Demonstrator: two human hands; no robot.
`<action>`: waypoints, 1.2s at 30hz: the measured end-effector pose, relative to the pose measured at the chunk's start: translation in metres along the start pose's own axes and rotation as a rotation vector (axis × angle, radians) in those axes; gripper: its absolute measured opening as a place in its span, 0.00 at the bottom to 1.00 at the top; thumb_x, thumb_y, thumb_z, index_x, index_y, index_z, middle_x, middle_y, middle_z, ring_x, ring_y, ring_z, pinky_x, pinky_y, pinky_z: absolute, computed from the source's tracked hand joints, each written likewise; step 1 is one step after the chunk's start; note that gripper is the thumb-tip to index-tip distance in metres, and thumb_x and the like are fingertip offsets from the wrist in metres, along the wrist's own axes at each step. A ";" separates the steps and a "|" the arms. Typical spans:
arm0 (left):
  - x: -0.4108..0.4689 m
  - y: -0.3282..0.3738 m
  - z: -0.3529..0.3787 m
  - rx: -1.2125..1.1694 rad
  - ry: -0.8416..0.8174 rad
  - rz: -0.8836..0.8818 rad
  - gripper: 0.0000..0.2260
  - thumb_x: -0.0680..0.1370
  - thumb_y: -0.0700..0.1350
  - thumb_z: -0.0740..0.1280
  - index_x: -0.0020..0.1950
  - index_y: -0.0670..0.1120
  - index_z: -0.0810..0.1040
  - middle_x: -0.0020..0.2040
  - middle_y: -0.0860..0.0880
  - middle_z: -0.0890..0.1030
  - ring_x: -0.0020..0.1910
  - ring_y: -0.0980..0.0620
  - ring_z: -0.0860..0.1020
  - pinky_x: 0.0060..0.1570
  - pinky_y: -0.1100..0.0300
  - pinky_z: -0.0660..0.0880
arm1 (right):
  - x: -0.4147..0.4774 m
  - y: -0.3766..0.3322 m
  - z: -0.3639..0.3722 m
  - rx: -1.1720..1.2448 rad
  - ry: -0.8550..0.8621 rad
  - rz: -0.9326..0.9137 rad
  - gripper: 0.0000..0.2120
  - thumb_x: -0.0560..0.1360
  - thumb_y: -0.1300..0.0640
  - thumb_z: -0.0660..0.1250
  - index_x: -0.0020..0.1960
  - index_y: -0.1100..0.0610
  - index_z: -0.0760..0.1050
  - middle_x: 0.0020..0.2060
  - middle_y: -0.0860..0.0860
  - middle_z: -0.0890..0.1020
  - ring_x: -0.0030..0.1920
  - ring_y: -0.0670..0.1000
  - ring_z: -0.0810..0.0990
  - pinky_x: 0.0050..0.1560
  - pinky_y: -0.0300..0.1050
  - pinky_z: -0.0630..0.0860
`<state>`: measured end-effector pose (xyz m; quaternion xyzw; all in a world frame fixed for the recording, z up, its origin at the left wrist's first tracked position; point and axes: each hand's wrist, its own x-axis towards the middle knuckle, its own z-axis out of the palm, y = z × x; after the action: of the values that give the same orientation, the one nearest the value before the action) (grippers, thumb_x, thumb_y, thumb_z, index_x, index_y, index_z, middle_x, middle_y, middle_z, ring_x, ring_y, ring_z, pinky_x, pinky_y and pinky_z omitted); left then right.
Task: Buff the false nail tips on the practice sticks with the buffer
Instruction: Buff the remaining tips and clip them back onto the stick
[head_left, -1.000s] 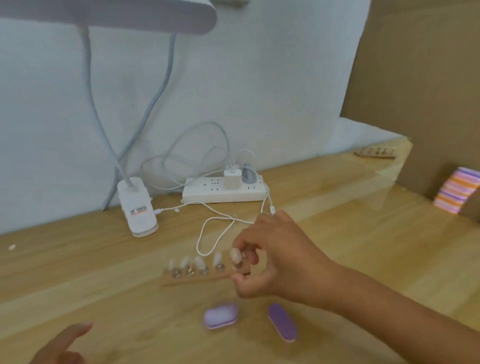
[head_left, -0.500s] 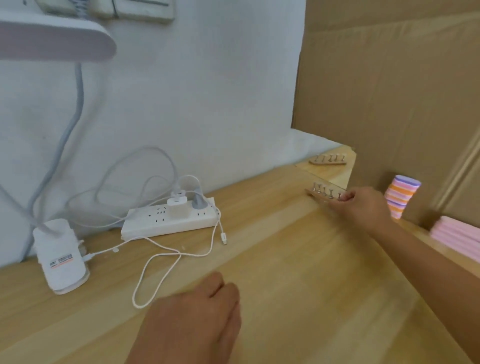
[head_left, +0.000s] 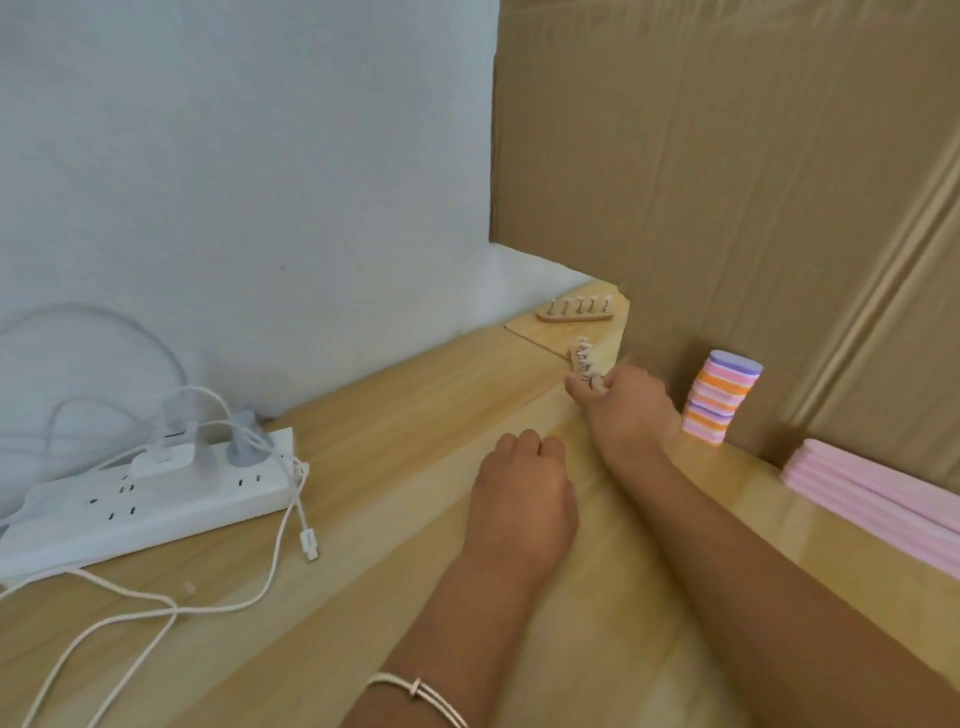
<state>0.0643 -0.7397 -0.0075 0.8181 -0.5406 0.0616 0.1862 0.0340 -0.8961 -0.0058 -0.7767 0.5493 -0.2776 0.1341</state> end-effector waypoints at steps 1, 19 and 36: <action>-0.001 0.000 0.001 0.005 0.001 0.004 0.09 0.79 0.46 0.58 0.57 0.46 0.73 0.54 0.46 0.74 0.56 0.45 0.70 0.54 0.52 0.67 | -0.002 0.002 0.001 0.026 0.031 -0.039 0.20 0.76 0.38 0.66 0.39 0.55 0.72 0.36 0.50 0.79 0.39 0.55 0.78 0.34 0.45 0.67; -0.020 0.000 0.000 0.021 0.120 -0.108 0.11 0.77 0.48 0.59 0.53 0.45 0.76 0.51 0.47 0.77 0.53 0.46 0.73 0.55 0.53 0.70 | 0.010 0.000 0.020 -0.286 -0.229 -0.188 0.24 0.82 0.43 0.53 0.67 0.60 0.68 0.64 0.57 0.70 0.55 0.59 0.78 0.43 0.48 0.69; -0.346 -0.094 -0.194 0.235 0.076 -0.072 0.09 0.75 0.47 0.64 0.43 0.48 0.83 0.43 0.52 0.82 0.43 0.51 0.80 0.41 0.61 0.75 | -0.288 -0.106 -0.108 0.218 -0.587 -1.633 0.13 0.72 0.42 0.60 0.47 0.43 0.82 0.39 0.37 0.79 0.36 0.39 0.77 0.33 0.33 0.73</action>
<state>0.0279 -0.3371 0.0452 0.8503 -0.4924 0.1486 0.1114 -0.0162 -0.5808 0.0547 -0.9503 -0.2652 -0.1266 0.1027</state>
